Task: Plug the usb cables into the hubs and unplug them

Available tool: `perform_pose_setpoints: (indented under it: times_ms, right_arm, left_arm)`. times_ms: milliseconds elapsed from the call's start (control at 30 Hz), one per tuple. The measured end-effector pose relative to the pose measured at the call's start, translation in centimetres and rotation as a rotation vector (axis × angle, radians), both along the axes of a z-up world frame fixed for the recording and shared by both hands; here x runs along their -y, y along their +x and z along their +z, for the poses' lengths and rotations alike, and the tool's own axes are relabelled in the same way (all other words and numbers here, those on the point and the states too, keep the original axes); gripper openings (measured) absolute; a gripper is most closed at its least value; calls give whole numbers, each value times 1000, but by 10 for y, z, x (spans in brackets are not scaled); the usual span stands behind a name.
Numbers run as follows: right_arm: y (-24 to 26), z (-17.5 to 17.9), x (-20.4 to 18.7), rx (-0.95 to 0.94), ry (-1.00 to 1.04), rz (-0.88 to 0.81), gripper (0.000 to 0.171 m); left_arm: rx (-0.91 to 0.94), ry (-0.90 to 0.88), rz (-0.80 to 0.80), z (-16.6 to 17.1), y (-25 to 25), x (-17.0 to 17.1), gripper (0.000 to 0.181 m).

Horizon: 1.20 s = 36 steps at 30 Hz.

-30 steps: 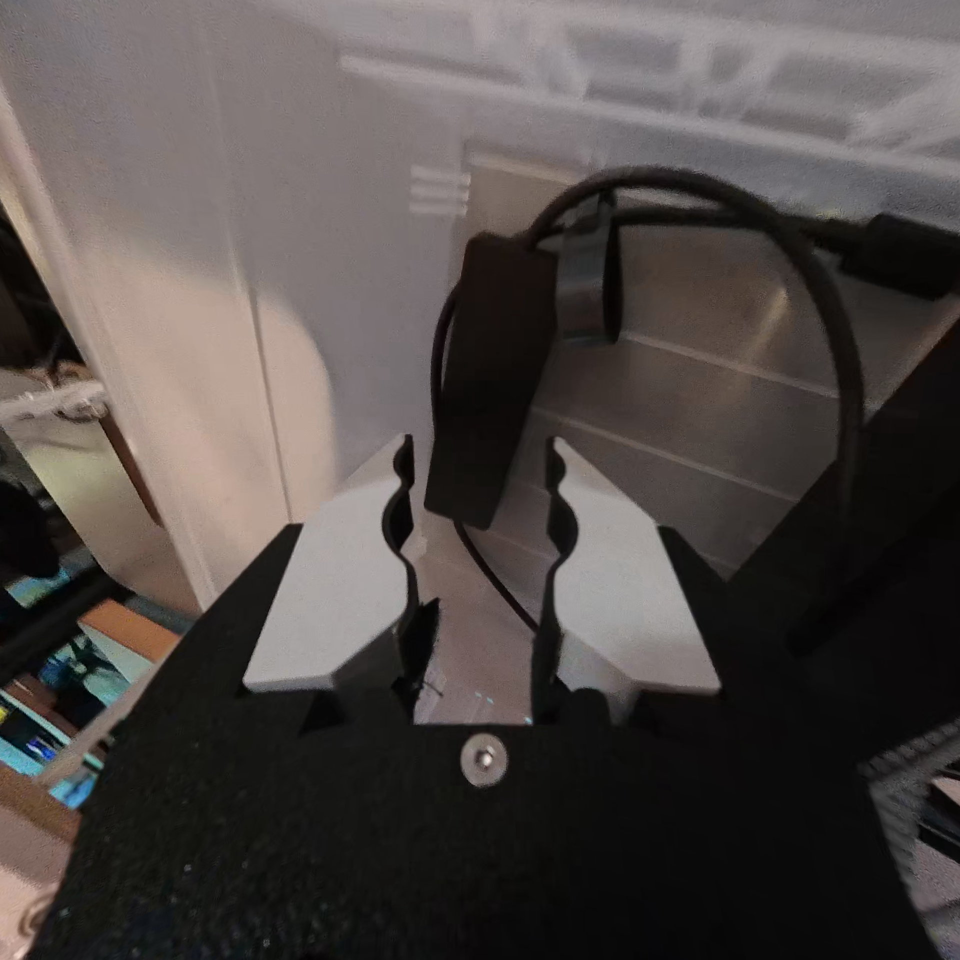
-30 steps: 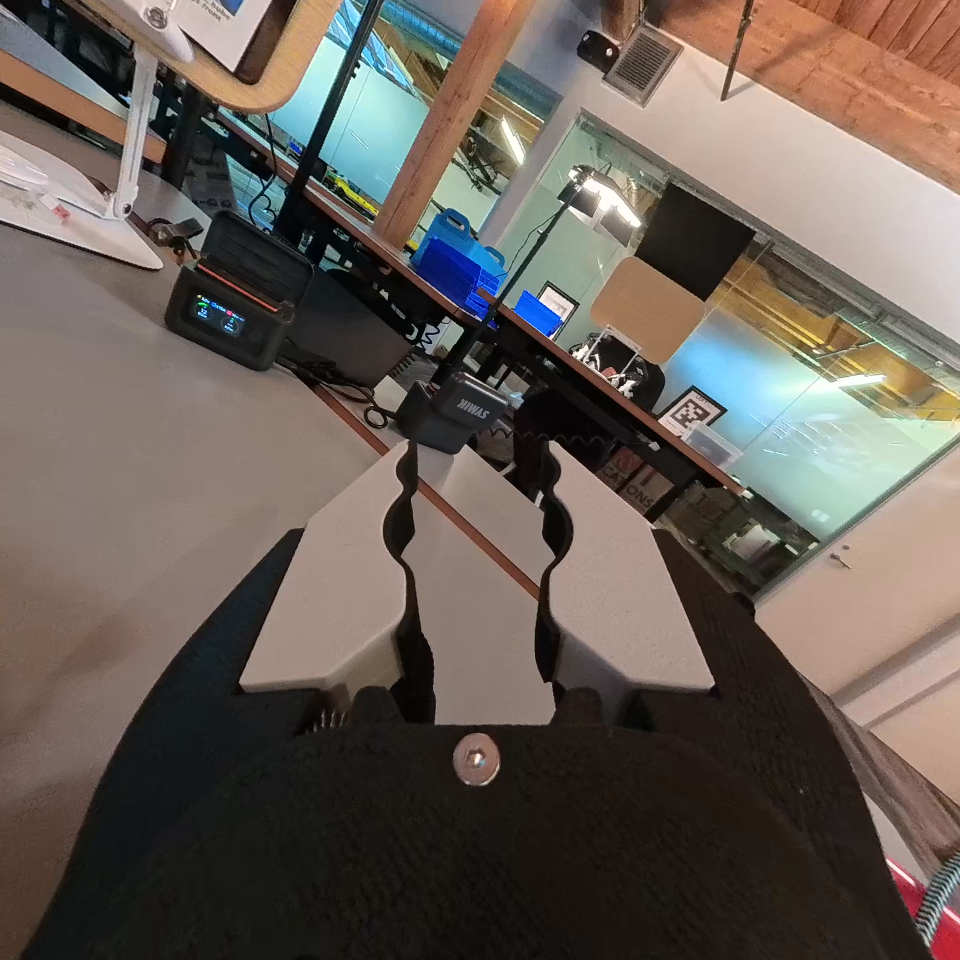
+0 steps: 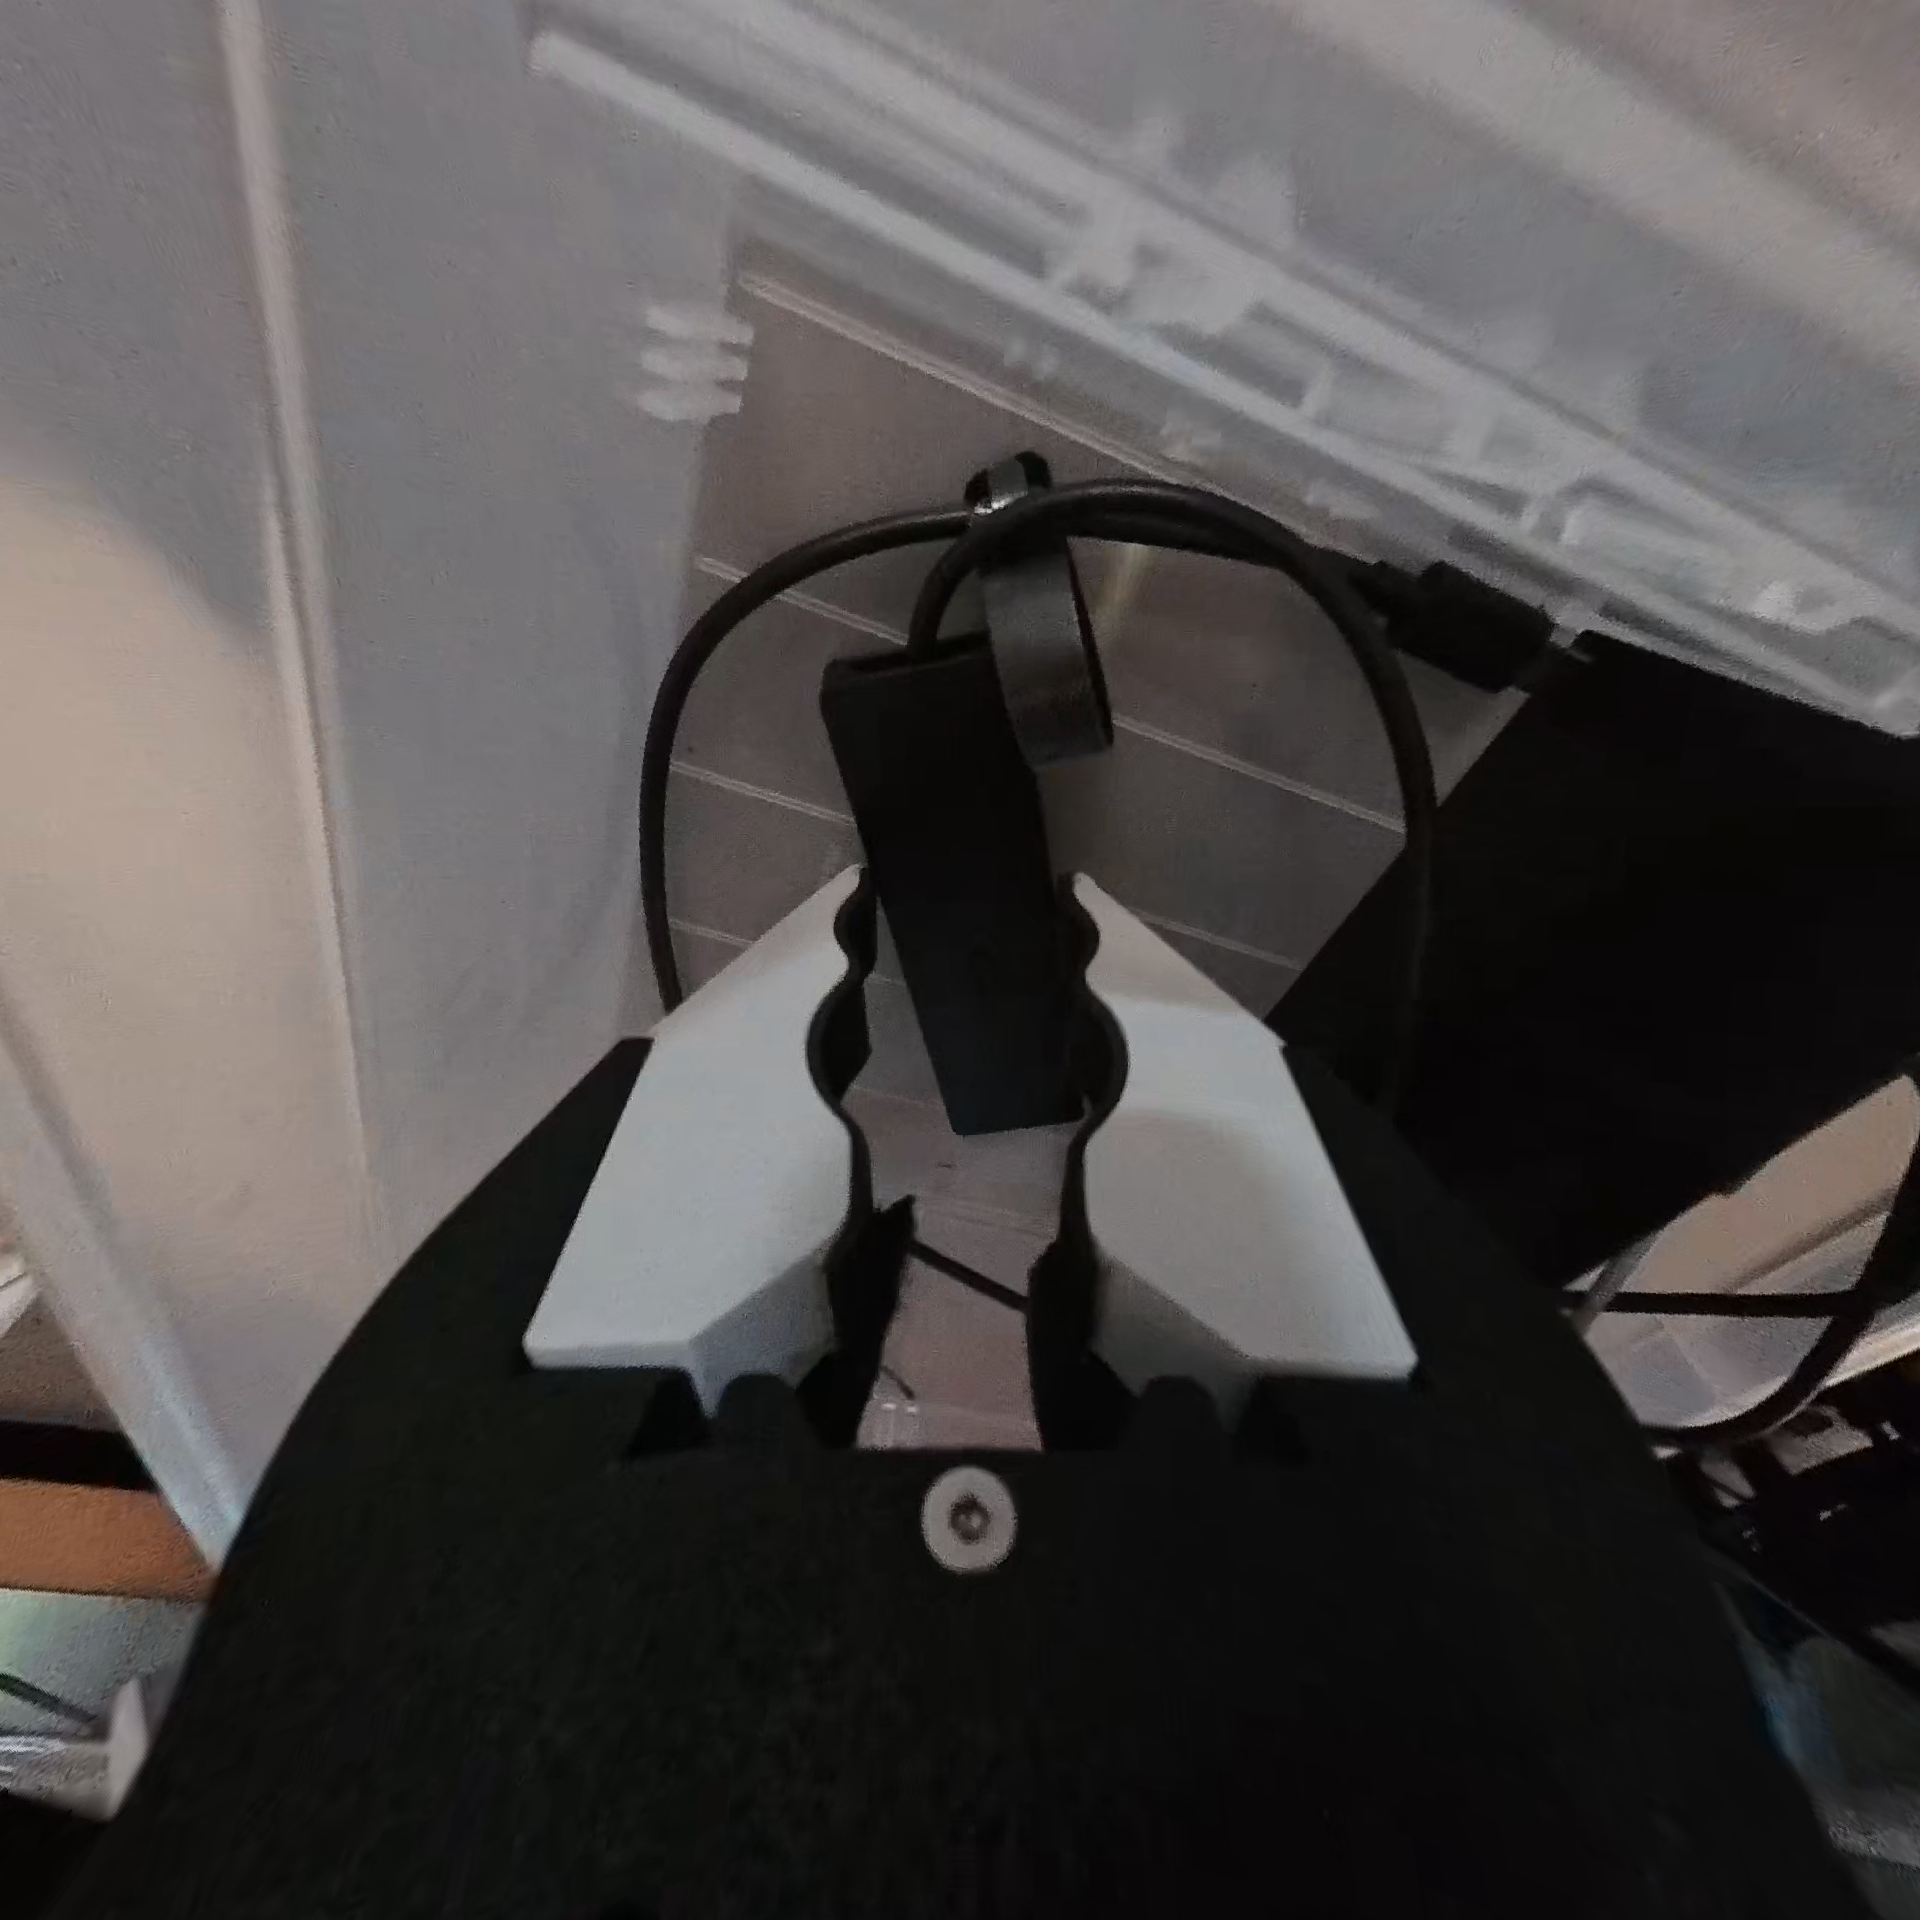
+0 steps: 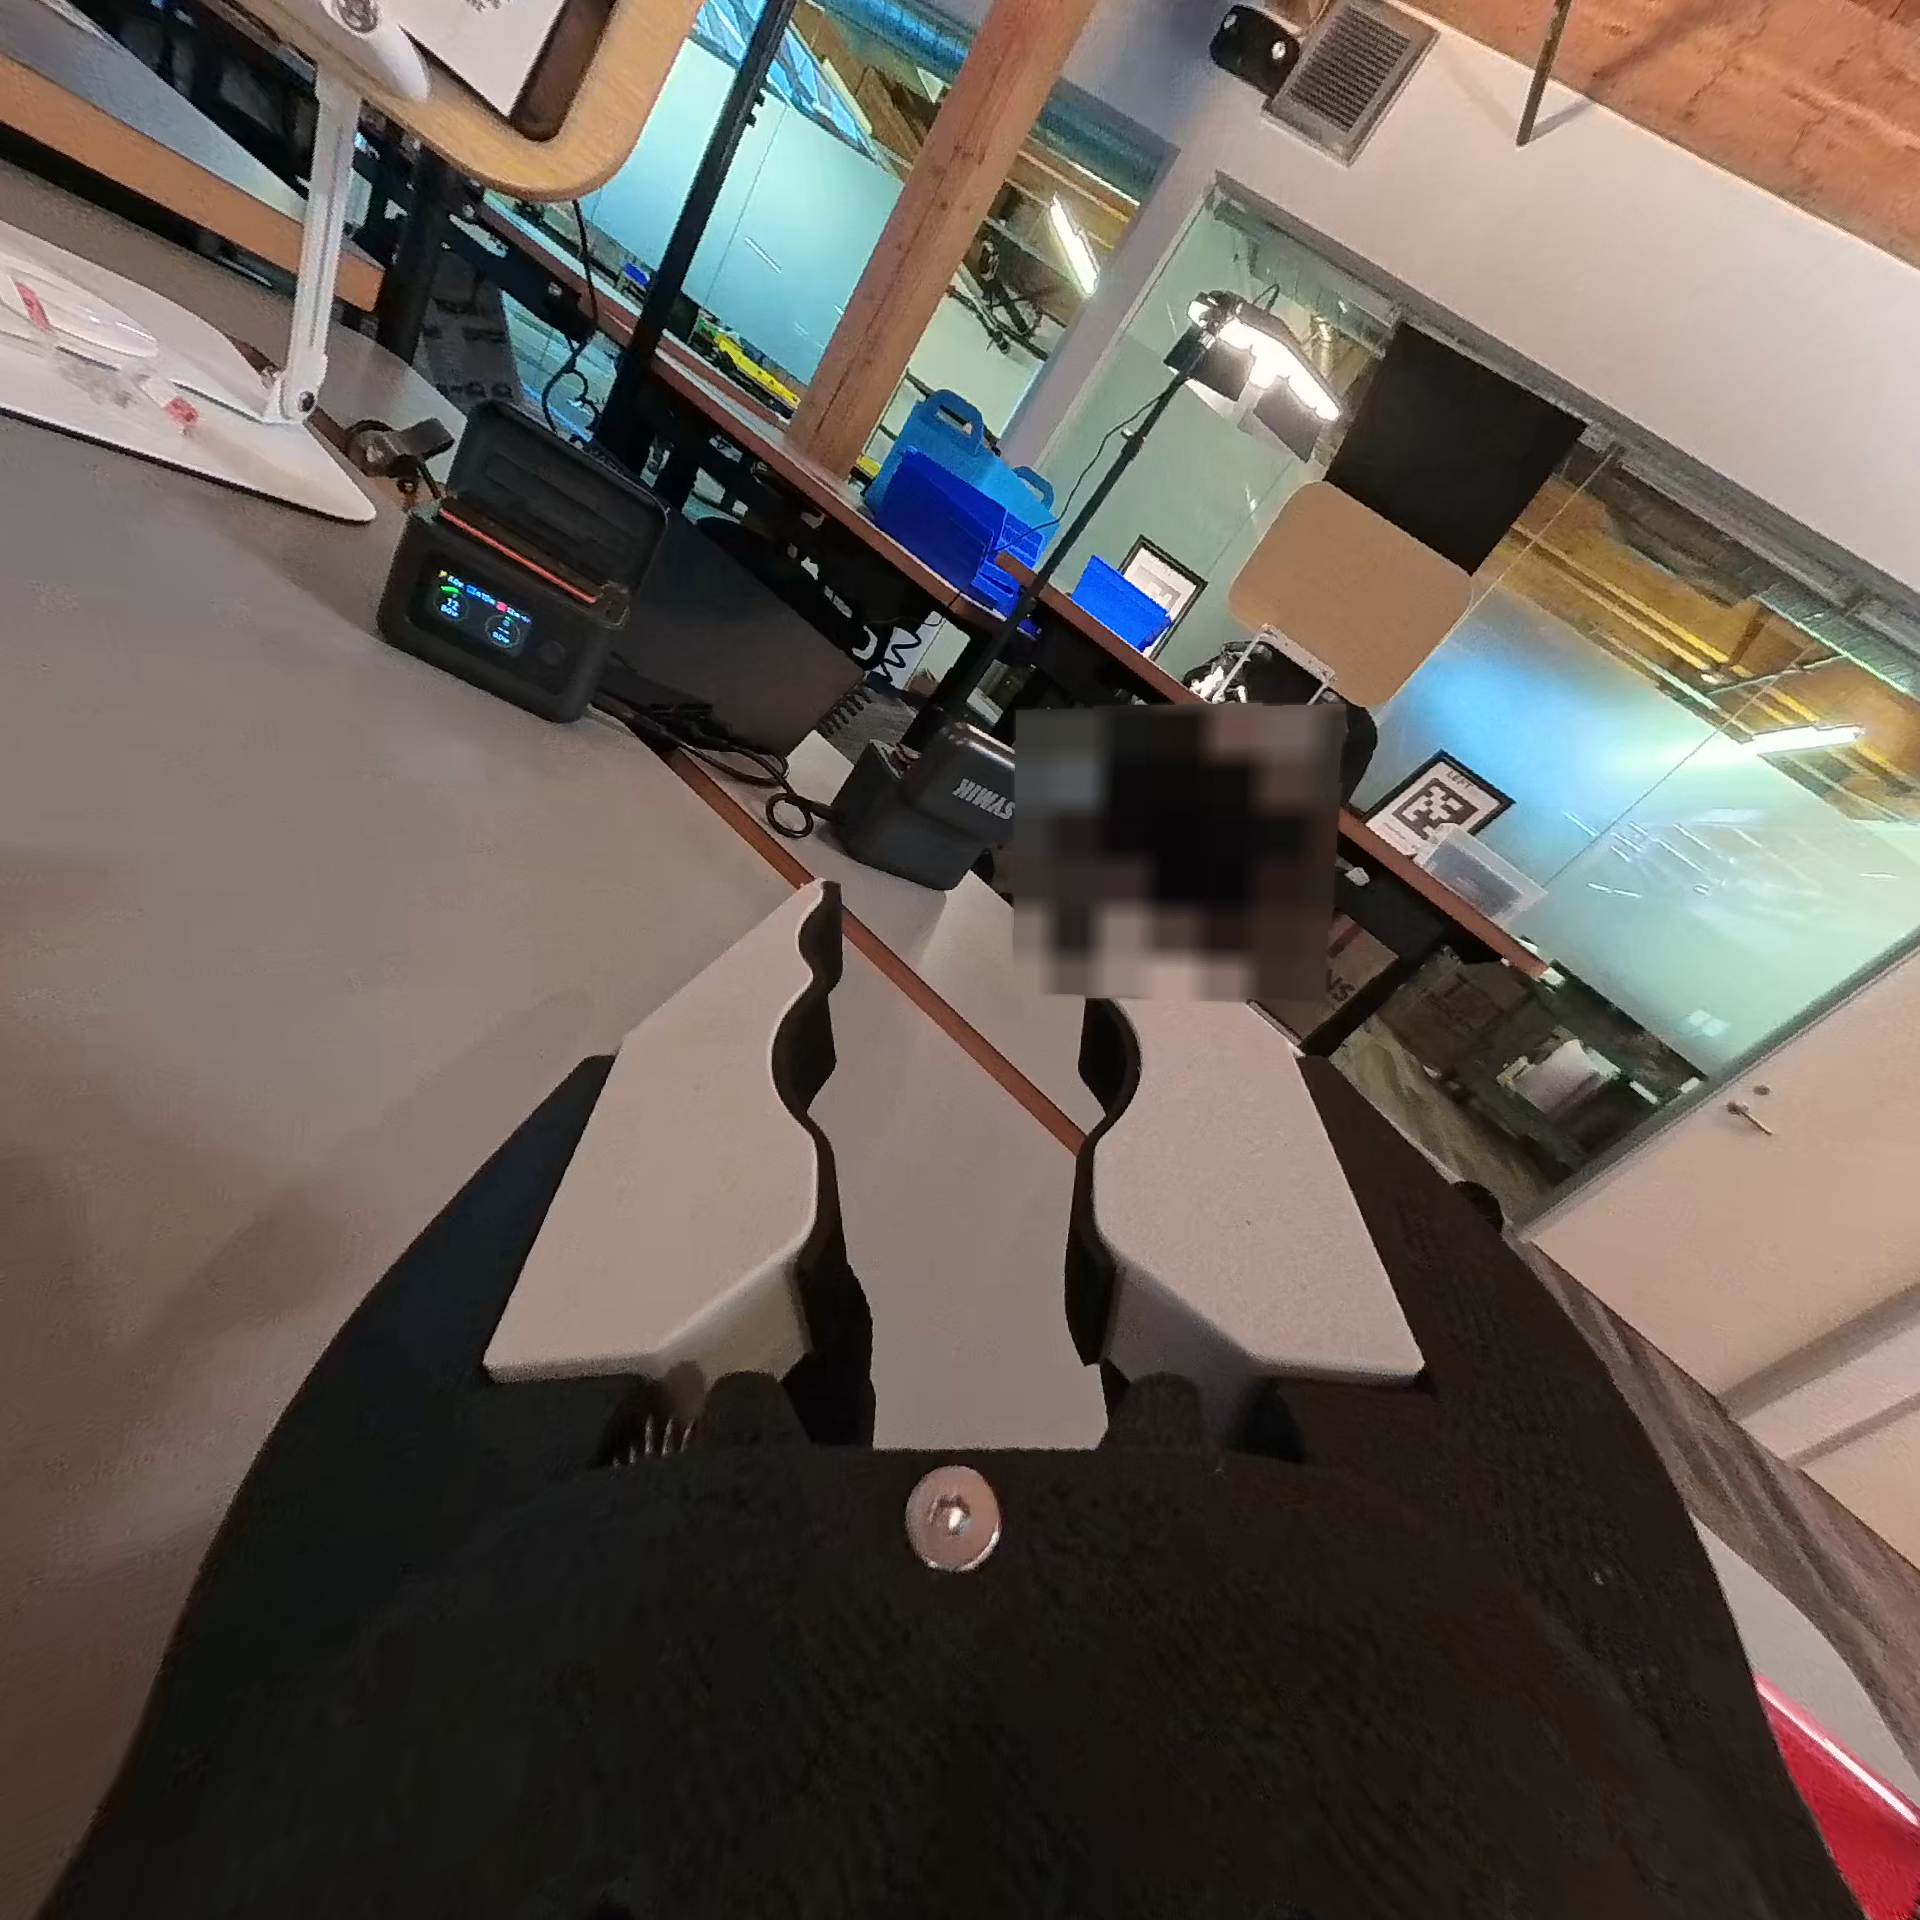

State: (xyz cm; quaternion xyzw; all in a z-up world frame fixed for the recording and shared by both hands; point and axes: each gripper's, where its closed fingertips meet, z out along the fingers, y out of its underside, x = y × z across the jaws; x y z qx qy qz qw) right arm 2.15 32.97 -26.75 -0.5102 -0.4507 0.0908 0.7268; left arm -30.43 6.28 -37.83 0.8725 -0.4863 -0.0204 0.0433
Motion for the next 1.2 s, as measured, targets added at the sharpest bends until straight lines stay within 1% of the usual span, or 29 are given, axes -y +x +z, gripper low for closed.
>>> perform_pose_setpoints:
  times_ms: [67, 133, 167, 233, 300, 367, 467, 633, 667, 767, 800, 867, 933, 1000, 1067, 1133, 1200]
  right_arm:
    - [0, -1, 0, 2, -3, 2, 43]
    - [1, -1, 0, 1, -6, 0, 43]
    - [1, -1, -1, 0, -8, -1, 43]
    - [1, -1, -1, -4, -13, -2, 43]
    - [1, -1, -2, -7, -13, -2, 42]
    - [1, -1, -2, -5, -13, -3, 42]
    - [1, 0, -2, -5, -7, -8, 41]
    - [3, 1, -2, -14, -2, -15, 41]
    - [3, 2, -2, -16, -2, -17, 41]
    - [5, 3, -3, -22, 4, -21, 41]
    - [5, 4, -3, -24, 5, -22, 40]
    - [5, 4, -3, -26, 6, -23, 41]
    - [6, 4, -4, -32, 4, -25, 41]
    - [7, 6, -4, -42, 2, -30, 41]
    - [10, 8, -6, -60, 0, -38, 41]
    - [13, 10, -7, -81, -4, -46, 41]
    - [16, 12, -8, -98, -10, -52, 41]
  left_arm:
    - [-13, 8, 28, 0, -1, 2, 32]
    - [-108, -9, 0, 3, -15, 8, 32]
    - [-128, 9, -2, 9, -20, 7, 31]
    - [-103, 71, 42, 28, -19, 2, 31]
    - [-106, 178, 45, 58, -18, -8, 31]
    - [-135, 303, 24, 95, -17, -18, 31]
    - [-182, 507, -43, 158, -1, -36, 31]
    - [-249, 857, -145, 281, 42, -73, 31]
    - [-249, 919, -145, 306, 51, -79, 31]
    - [-278, 1170, -66, 385, 70, -101, 30]
    - [-274, 1264, -46, 411, 80, -106, 31]
    - [-209, 1421, -18, 455, 104, -111, 31]
    - [-82, 1484, -13, 481, 131, -116, 31]
    - [75, 1415, -30, 478, 162, -122, 31]
    - [153, 1275, -37, 451, 184, -137, 31]
    - [166, 1152, -49, 409, 197, -152, 31]
    - [208, 1006, -50, 352, 212, -163, 31]
